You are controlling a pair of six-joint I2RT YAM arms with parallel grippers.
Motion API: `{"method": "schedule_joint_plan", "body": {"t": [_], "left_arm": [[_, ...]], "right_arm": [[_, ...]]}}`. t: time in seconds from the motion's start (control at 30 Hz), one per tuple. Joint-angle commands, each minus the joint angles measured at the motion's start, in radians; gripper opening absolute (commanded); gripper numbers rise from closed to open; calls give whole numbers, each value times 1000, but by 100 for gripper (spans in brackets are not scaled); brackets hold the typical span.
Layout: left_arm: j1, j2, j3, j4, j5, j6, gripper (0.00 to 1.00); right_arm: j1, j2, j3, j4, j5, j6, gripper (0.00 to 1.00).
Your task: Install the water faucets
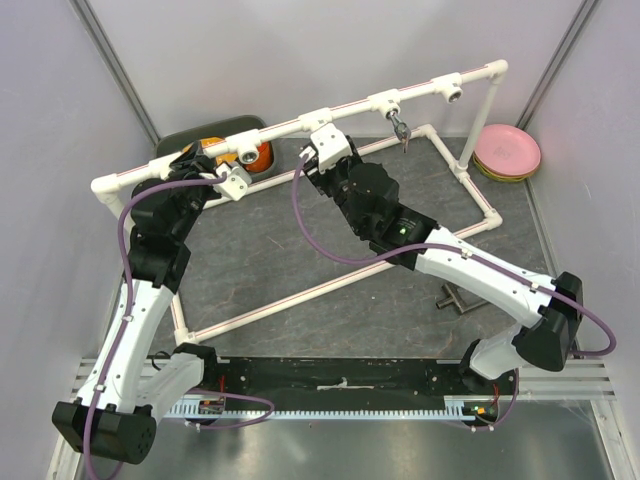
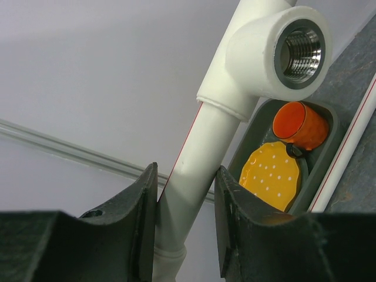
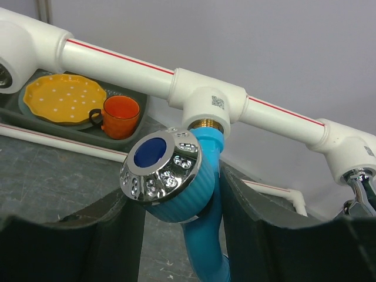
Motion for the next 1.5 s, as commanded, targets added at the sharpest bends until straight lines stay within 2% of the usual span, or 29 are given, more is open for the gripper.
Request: {"method": "schedule_joint_plan", "body": {"t": [0.0, 0.03, 0.1, 0.3, 0.4, 0.43, 0.47, 0.5, 0.53, 0.63, 0.77, 0.8, 0.93, 1.17, 1.23, 1.47], "left_arm": [[17, 1, -21, -49, -46, -169, 2], [17, 1, -21, -49, -46, -169, 2], [17, 1, -21, -49, -44, -169, 2], [18, 2, -19, -51, -44, -169, 2], [18, 4, -19, -52, -43, -169, 2], [18, 5, -18, -54, -44, -169, 2], [20, 4, -18, -54, -44, -167, 2], [20, 5, -18, -54, -44, -169, 2], [21, 5, -18, -54, -43, -169, 2], [21, 5, -18, -52, -43, -169, 2], [23, 4, -18, -54, -37, -170, 2], [23, 2, -18, -54, -38, -170, 2], [23, -2, -19, -54, -38, -170, 2], [23, -11, -21, -51, -37, -171, 2], [23, -13, -21, -48, -38, -170, 2], [23, -18, -26, -46, -43, -167, 2]], "right_arm": [[-65, -87, 47, 149, 5, 140, 36], [-66, -87, 52, 126, -10, 68, 43], [-66, -81, 63, 100, -29, 14, 48], [-39, -72, 23, 152, -15, -285, 48], [-10, -53, 4, 221, 51, -413, 39], [-7, -49, -5, 265, 66, -414, 28], [-4, -47, -5, 275, 76, -395, 23], [-4, -47, -3, 281, 79, -309, 19], [-5, -52, -5, 304, 88, -258, 10], [-5, -56, -2, 310, 155, -34, 0], [-40, -95, -26, 296, 204, 315, 0], [-48, -105, -48, 303, 206, 454, 0], [-71, -159, -106, 344, 241, 686, 0], [-109, -187, -175, 370, 289, 957, 0], [-111, -185, -177, 375, 290, 988, 0], [-148, -184, -189, 330, 297, 1224, 0]]}}
